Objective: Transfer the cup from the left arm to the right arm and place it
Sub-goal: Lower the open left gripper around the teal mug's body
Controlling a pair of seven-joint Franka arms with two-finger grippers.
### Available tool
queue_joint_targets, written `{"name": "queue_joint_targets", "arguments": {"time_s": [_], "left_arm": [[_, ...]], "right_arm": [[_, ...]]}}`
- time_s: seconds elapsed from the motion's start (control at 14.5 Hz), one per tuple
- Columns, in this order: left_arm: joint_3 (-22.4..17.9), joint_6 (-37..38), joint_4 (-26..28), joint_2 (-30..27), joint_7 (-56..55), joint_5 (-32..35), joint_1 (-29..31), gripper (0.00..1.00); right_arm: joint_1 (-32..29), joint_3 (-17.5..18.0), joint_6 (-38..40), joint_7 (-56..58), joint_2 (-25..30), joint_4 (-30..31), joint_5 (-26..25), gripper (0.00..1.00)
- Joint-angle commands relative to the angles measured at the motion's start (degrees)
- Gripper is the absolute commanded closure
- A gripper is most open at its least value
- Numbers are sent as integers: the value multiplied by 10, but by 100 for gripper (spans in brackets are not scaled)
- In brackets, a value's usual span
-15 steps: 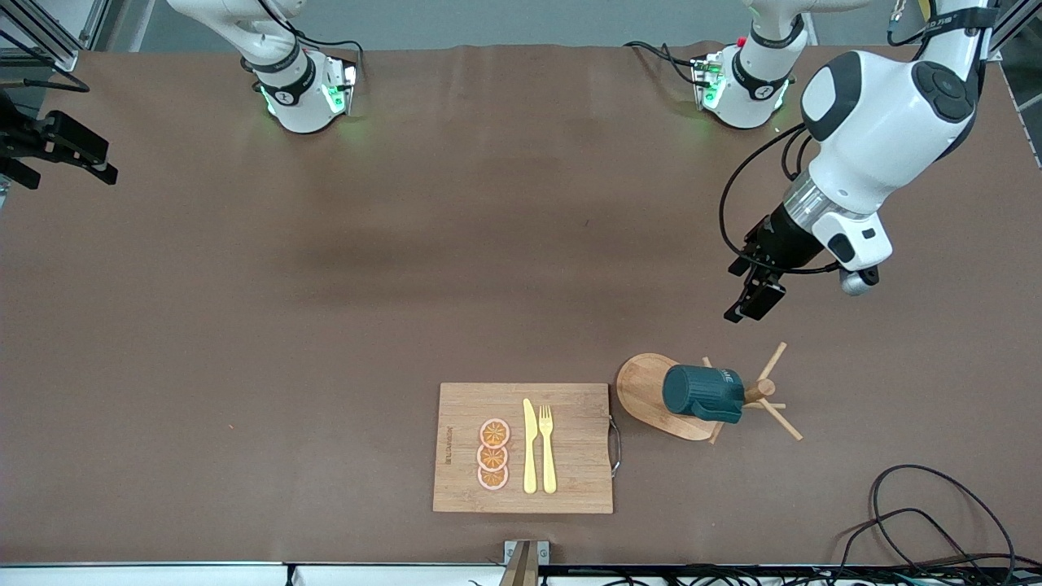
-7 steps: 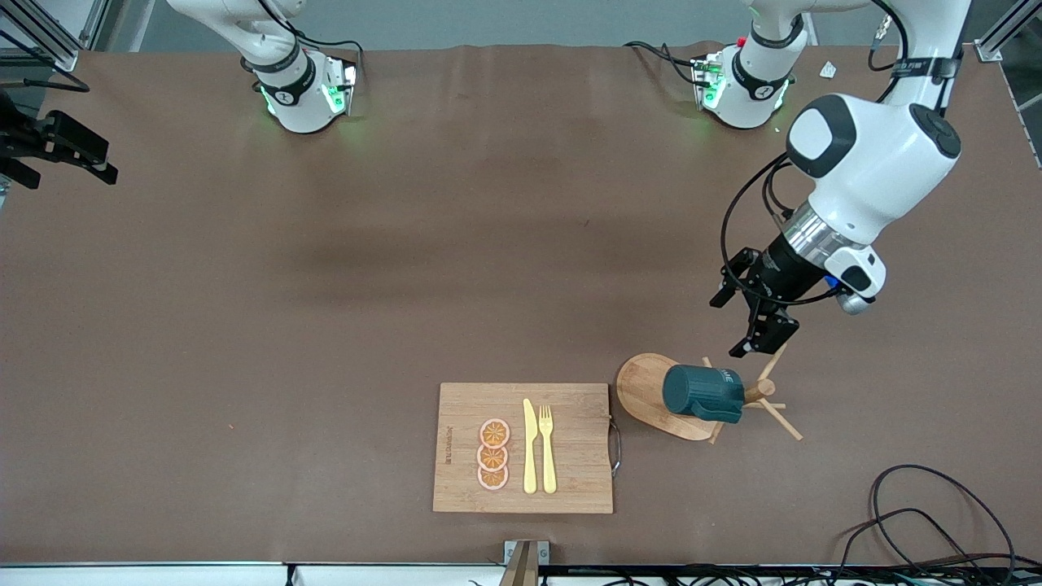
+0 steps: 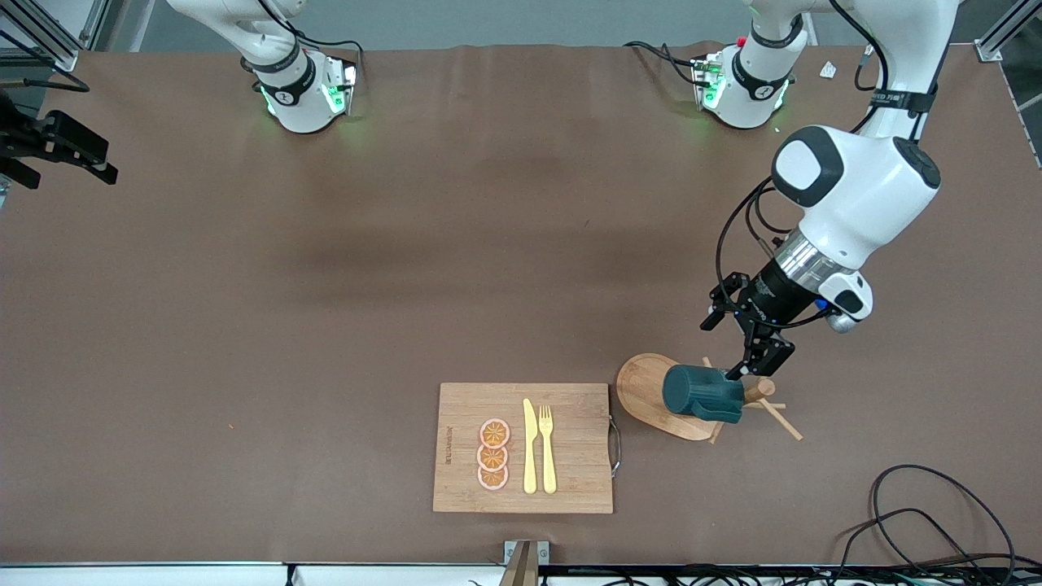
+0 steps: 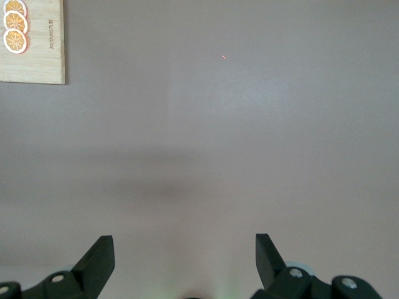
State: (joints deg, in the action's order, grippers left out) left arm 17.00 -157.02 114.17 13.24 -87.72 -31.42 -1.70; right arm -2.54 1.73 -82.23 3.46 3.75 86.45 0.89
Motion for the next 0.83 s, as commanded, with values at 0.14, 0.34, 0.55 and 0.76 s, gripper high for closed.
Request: {"name": "queue_joint_targets", "arguments": {"time_s": [0.14,0.34,0.55,0.76], "left_arm": [[3,-57,-24,47,1,-7,-16,0],[3,-57,-40,58,1,-3,-16,0],[3,-67,-51,79,8,0,-16,0],[3,-82,-59,91,17,0,-24,0]], "right_arm": [[-6,4,6,7,-3,-9,3,0],[-7,4,6,7,-3,-8,3,0],[-7,4,6,7,-2,-8,4,0],[-7,4,6,7,-3,-9,4,0]]}}
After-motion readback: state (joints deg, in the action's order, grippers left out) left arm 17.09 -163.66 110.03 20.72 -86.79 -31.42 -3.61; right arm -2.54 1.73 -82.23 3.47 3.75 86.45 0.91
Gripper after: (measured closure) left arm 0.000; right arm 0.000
